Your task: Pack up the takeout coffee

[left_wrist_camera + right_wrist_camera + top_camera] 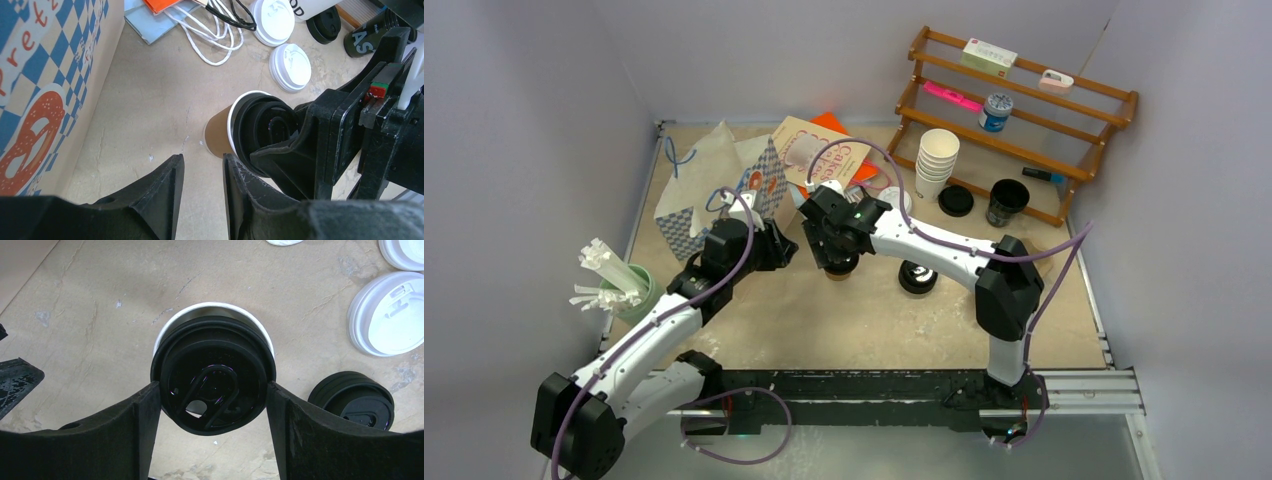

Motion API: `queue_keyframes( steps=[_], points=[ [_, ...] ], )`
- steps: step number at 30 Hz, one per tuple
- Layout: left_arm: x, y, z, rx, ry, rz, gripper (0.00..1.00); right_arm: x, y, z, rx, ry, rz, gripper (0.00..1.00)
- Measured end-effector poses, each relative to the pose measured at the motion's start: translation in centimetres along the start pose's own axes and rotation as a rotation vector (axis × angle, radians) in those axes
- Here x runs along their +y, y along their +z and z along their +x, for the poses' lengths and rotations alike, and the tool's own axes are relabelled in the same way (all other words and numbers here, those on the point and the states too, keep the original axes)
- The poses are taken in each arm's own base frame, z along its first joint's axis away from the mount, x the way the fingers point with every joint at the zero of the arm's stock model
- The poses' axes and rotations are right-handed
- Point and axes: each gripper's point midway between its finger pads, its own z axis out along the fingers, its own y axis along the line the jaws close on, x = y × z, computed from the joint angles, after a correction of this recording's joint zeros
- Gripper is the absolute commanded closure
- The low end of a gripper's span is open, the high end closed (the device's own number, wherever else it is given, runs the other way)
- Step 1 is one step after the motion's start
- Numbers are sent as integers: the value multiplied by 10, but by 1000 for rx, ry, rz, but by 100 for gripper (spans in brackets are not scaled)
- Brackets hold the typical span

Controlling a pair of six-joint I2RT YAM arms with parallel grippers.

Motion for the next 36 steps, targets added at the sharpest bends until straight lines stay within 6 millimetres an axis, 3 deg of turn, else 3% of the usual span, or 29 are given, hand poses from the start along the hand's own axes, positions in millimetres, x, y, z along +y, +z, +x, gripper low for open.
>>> queue_keyframes(
  steps=[26,36],
  points=[
    [-10,9,6,37,-2,62,64,3,-13,-16,-39,8,-20,32],
    [-15,10,1,18,0,85,64,4,1,-7,-4,-11,-3,32]
  ],
)
